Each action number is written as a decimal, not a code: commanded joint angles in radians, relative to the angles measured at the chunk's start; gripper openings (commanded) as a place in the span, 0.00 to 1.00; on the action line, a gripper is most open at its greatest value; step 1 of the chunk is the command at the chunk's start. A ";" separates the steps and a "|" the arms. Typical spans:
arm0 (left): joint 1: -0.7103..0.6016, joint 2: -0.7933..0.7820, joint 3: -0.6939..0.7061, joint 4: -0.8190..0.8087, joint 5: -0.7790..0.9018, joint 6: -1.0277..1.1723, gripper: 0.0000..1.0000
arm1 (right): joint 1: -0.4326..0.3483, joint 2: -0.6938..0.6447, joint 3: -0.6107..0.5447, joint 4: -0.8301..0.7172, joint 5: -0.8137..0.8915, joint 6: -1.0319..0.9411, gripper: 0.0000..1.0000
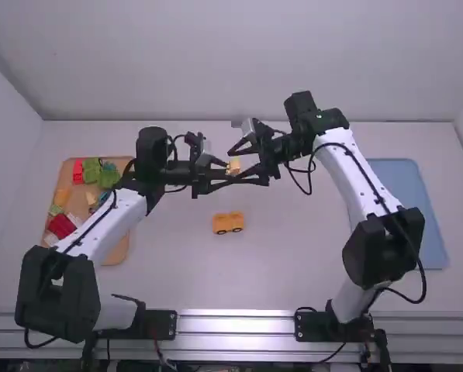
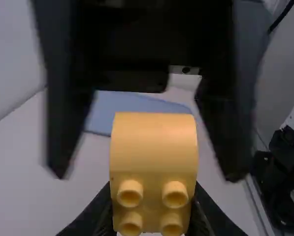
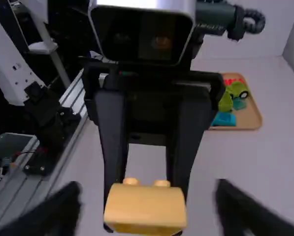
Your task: Assemble lego blocks to make yellow taxi
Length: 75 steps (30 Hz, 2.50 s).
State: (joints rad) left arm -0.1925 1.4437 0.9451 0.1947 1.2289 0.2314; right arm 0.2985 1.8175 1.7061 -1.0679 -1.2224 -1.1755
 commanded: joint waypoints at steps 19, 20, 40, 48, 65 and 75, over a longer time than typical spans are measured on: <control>-0.056 -0.026 0.146 -0.774 -0.997 -0.169 0.14 | -0.044 -0.348 -0.280 0.602 1.063 1.022 0.99; -0.081 -0.021 0.148 -0.809 -1.093 -0.248 0.16 | -0.032 -0.388 -0.368 0.678 1.063 1.034 0.99; -0.121 0.312 0.142 -0.906 -1.330 -1.063 0.02 | 0.054 -0.550 -0.894 1.263 1.063 1.224 0.99; -0.129 0.315 0.097 -0.872 -1.228 -1.832 0.02 | 0.054 -0.550 -0.894 1.278 1.063 1.224 0.99; -0.128 0.320 -0.029 -0.656 -1.129 -2.199 0.37 | 0.054 -0.550 -0.894 1.278 1.063 1.224 0.99; -0.114 0.315 -0.073 -0.608 -1.098 -2.274 0.99 | 0.054 -0.550 -0.894 1.281 1.064 1.224 0.98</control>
State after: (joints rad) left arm -0.3161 1.7622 0.8814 -0.4019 0.1280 -2.0270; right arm 0.3531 1.2900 0.8196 0.2070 -0.1646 0.0479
